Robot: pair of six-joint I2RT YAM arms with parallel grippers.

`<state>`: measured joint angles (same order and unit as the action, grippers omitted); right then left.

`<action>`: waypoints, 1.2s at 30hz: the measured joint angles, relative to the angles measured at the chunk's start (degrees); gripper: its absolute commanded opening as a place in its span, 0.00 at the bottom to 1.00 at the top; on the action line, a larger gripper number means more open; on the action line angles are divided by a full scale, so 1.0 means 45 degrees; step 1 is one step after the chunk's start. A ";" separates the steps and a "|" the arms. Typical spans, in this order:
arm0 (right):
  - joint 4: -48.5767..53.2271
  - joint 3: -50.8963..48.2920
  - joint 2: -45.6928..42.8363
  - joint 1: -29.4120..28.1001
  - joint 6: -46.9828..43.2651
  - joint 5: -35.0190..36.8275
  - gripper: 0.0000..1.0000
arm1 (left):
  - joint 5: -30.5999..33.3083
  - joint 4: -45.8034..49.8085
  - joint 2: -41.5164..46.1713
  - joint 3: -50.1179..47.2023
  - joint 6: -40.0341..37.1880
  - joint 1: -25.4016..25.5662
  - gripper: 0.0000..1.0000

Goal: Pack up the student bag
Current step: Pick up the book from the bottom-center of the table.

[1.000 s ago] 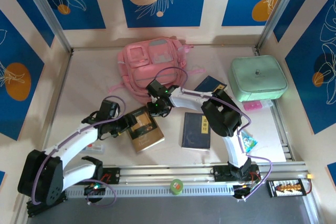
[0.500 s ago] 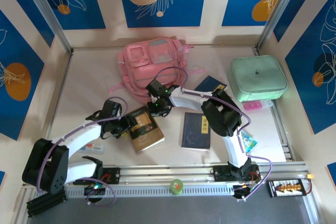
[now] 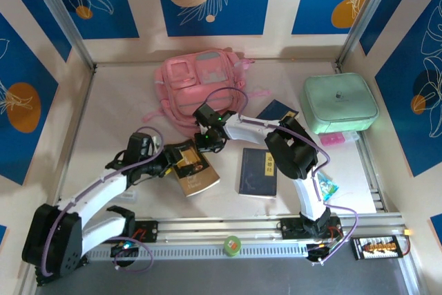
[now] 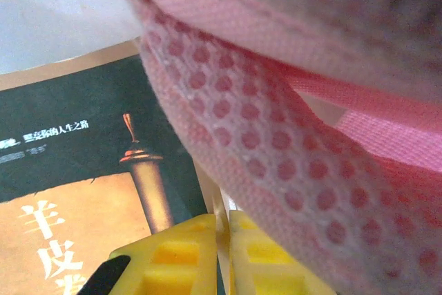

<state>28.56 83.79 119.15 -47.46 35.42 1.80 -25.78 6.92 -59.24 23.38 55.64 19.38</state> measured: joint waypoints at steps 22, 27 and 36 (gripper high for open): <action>0.0189 -0.1671 -0.1841 0.0238 0.0078 -0.0078 0.48 | 0.0573 0.0714 0.0083 0.1078 -0.0850 0.0126 0.00; -0.0729 -0.2934 -0.5017 0.1389 0.0481 -0.1200 0.64 | 0.1307 0.1841 0.0928 0.2613 -0.1049 0.0126 0.00; -0.5455 -0.6261 -0.8267 0.4789 0.3570 -0.4561 0.90 | 0.2127 0.1229 0.0097 0.5921 -0.0092 0.0126 0.00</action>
<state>4.01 55.61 81.95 -25.91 51.48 -18.72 -16.21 12.45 -58.81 50.02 55.22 19.94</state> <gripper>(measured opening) 0.865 0.180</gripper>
